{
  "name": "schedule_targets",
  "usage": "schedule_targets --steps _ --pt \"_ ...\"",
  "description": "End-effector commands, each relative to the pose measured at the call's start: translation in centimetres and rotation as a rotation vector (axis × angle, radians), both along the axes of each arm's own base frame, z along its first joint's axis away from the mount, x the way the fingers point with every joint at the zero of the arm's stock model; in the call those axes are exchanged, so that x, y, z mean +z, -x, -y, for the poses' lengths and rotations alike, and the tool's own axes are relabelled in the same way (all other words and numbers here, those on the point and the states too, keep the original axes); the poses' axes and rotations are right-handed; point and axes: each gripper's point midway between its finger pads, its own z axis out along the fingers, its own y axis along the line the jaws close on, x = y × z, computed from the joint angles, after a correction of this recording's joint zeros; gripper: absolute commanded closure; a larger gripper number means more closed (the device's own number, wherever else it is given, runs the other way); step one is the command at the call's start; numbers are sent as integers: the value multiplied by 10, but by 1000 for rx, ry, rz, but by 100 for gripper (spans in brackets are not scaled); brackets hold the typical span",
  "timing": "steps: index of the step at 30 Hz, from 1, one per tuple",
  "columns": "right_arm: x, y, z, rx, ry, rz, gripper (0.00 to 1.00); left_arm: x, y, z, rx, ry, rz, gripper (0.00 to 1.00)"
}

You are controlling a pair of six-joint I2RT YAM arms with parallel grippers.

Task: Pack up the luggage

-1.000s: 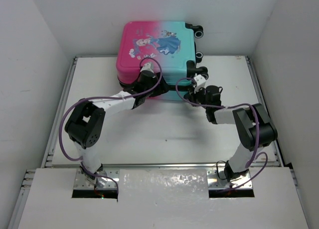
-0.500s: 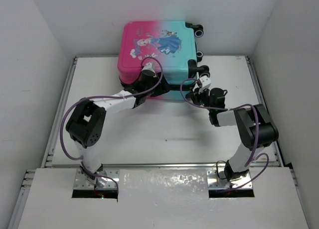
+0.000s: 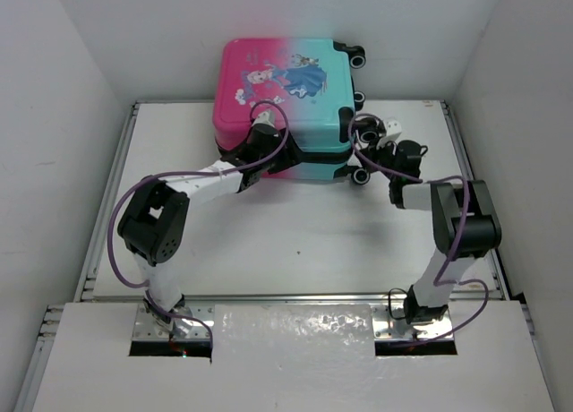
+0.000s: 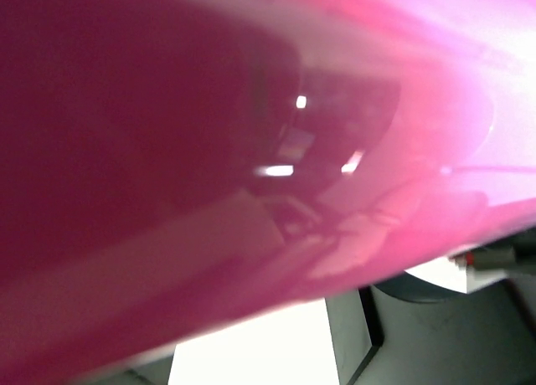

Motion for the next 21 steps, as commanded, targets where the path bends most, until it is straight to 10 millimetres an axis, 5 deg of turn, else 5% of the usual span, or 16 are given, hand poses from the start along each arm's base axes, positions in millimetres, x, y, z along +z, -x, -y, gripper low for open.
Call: schedule_targets --steps 1,8,9,11,14,18,20,21 --pt "56 -69 61 -207 -5 176 100 -47 -76 -144 426 -87 -27 42" --pt "49 -135 46 -113 -111 159 100 -50 -73 -142 414 -86 -41 42" --pt "63 -145 35 -46 -139 184 100 -49 -73 -142 407 -91 -40 42" --pt "50 -150 11 35 -205 142 100 -48 -70 -141 387 -107 -50 41" --pt "44 -136 -35 122 -216 121 100 -39 -55 -134 335 -104 -52 29" --pt "26 -129 -91 186 -210 -8 100 26 -25 -105 267 -110 69 8" --pt "21 -106 -130 247 -176 -31 100 36 1 -95 253 -167 71 1" --pt "21 -95 -141 269 -162 -33 100 60 8 -94 253 -145 115 0"
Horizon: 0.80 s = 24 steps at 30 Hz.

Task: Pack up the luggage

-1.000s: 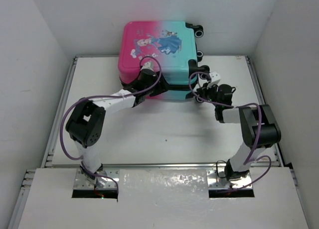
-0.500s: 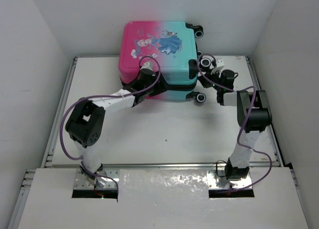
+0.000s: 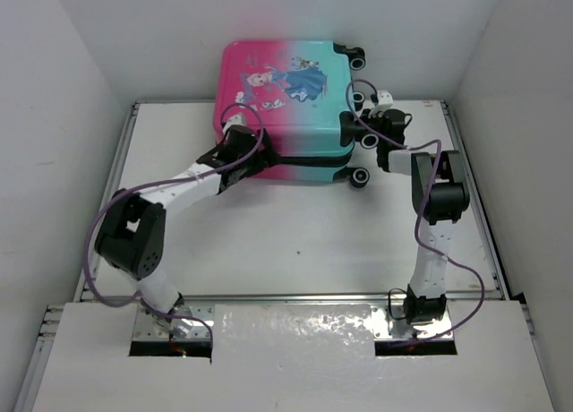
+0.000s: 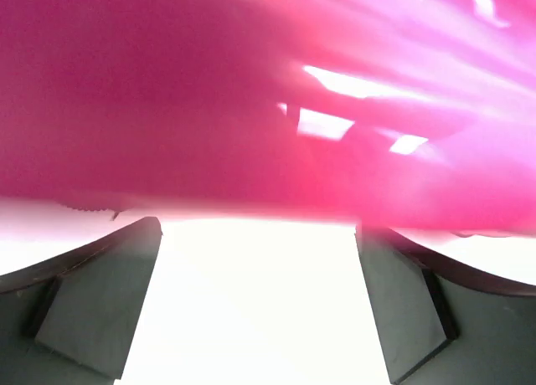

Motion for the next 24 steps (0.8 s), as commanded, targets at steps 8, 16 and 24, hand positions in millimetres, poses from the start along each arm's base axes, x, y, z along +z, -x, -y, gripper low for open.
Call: schedule_targets --steps 8,16,24 --pt "42 158 -256 541 19 98 100 108 31 0 -25 55 158 0" --pt "28 208 -306 610 -69 77 100 97 79 -37 87 -15 109 0" --pt "39 214 -328 659 -140 121 100 63 80 -64 202 -102 69 0"
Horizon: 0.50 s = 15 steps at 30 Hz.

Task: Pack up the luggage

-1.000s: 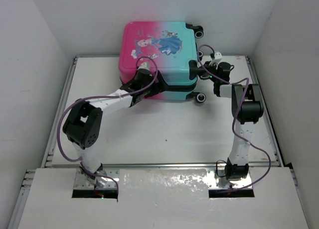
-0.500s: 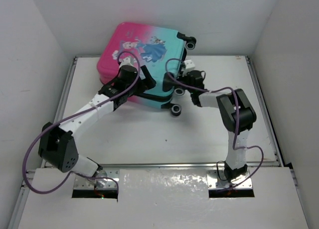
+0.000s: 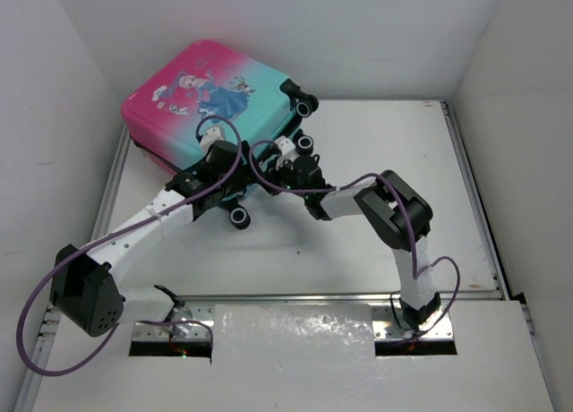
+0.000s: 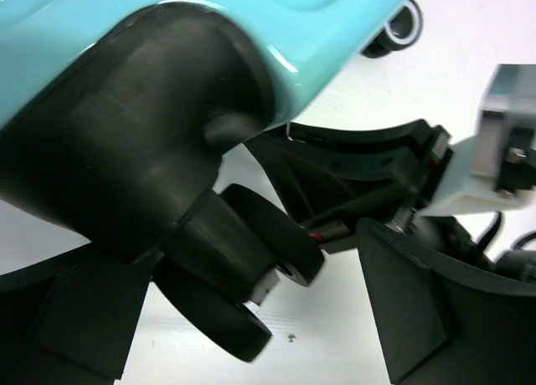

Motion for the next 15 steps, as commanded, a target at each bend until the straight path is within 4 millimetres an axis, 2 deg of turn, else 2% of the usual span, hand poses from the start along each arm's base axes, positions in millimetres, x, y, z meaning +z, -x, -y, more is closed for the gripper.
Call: schedule_targets --steps 1,2,4,6,7,8,9,10,12,13,14,15 --pt "40 21 -40 164 -121 73 100 5 -14 -11 87 -7 53 0" --pt "41 17 -41 163 -114 88 100 1 -13 -14 92 -16 44 0" --pt "30 8 -38 124 -69 83 100 -8 -14 -16 102 -36 29 4" --pt "22 -11 -24 39 -20 105 100 -20 -12 -22 108 -62 8 20" --pt "20 -26 -9 -14 -16 101 100 -21 -14 -23 109 -65 14 38" --pt "14 -34 3 -62 -7 88 100 -26 -13 -27 110 -75 6 74" --pt "16 -45 17 -117 -9 83 100 -28 -14 -28 110 -77 5 92" --pt "13 -67 48 -239 -6 66 100 -29 -14 -29 112 -78 3 100" --pt "8 -82 81 -336 -4 45 100 -29 -15 -33 113 -94 6 100" --pt "9 -96 110 -428 -16 33 100 -27 -15 -34 108 -103 10 100" --pt "11 -103 123 -466 -23 33 100 -27 -15 -34 102 -106 12 100" --pt "13 -115 145 -519 -38 29 100 -27 -16 -33 95 -104 13 100"
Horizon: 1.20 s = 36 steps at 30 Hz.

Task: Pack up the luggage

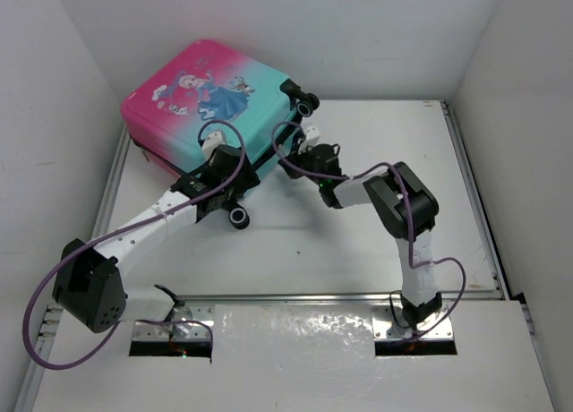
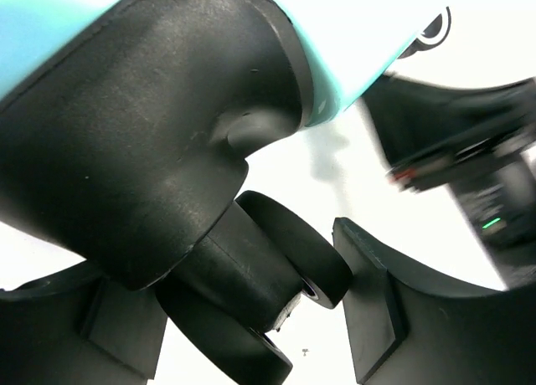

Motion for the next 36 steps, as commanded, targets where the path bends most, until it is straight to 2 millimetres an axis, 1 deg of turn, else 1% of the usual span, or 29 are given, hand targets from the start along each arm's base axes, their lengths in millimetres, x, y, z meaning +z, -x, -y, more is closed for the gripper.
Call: schedule_targets --steps 1,3,4,5,7,8,9,11,12,13,14,15,16,20,21,22,23,24,26,27,28,29,30,31,32,33,34,35,36 --pt "33 -66 94 -339 -62 63 100 -6 -9 -23 43 -73 19 100" --pt "29 -85 111 -380 -45 42 100 -8 -8 -23 36 -70 16 100" --pt "35 -113 124 -421 -41 55 100 -11 -6 -23 39 -68 8 100" --pt "21 -123 133 -436 6 2 100 -12 -5 -23 40 -66 5 100" --pt "20 -165 162 -521 29 2 100 -12 -1 -24 49 -48 8 100" --pt "5 -172 170 -524 60 -63 100 -11 0 -24 50 -41 14 100" --pt "8 -200 181 -552 50 -54 100 -8 3 -28 69 -33 26 100" --pt "-17 -208 184 -530 125 -158 100 -4 6 -33 81 -31 38 100" --pt "0 -223 183 -511 126 -124 100 0 7 -39 102 -28 48 100" --pt "-16 -219 179 -481 134 -160 100 3 8 -40 106 -26 51 100" --pt "-5 -217 162 -384 70 -115 100 4 9 -42 110 -30 53 100" --pt "-33 -195 159 -332 32 -160 100 6 9 -45 115 -40 58 100" --pt "-5 -198 148 -282 -47 -51 93 9 8 -46 112 -44 63 100" --pt "20 -178 107 -26 -177 -22 71 16 11 -51 81 -102 39 100" --pt "35 -171 101 21 -209 -11 68 27 8 -46 39 -113 51 100" --pt "24 -159 104 9 -209 -36 66 30 7 -43 11 -124 39 93" --pt "33 -155 107 -12 -213 -7 60 34 8 -38 -32 -130 33 74" --pt "39 -145 117 -63 -206 -10 55 49 4 -25 -95 -118 47 46" --pt "43 -137 129 -123 -196 -19 51 63 6 -14 -142 -137 35 31" --pt "24 -121 140 -165 -184 -78 50 94 3 2 -165 -128 95 9" --pt "46 -120 156 -242 -185 -48 43 100 0 12 -172 -133 94 3" --pt "41 -111 168 -301 -171 -81 34 109 -1 19 -178 -130 103 2" --pt "16 -88 187 -376 -150 -158 16 128 -9 41 -194 -106 141 0" --pt "41 -85 211 -497 -147 -124 7 139 -15 51 -194 -98 161 0" --pt "24 -67 230 -571 -112 -221 1 141 -23 53 -167 -131 157 0" --pt "14 -50 240 -605 -82 -270 1 173 -33 64 -150 -110 215 0" --pt "21 -33 250 -642 -52 -306 1 145 -51 75 -139 -180 149 0" --pt "20 -22 257 -662 -26 -336 1 141 -64 77 -106 -222 139 0" --pt "16 -8 262 -675 4 -368 1 140 -93 95 -81 -235 144 0"
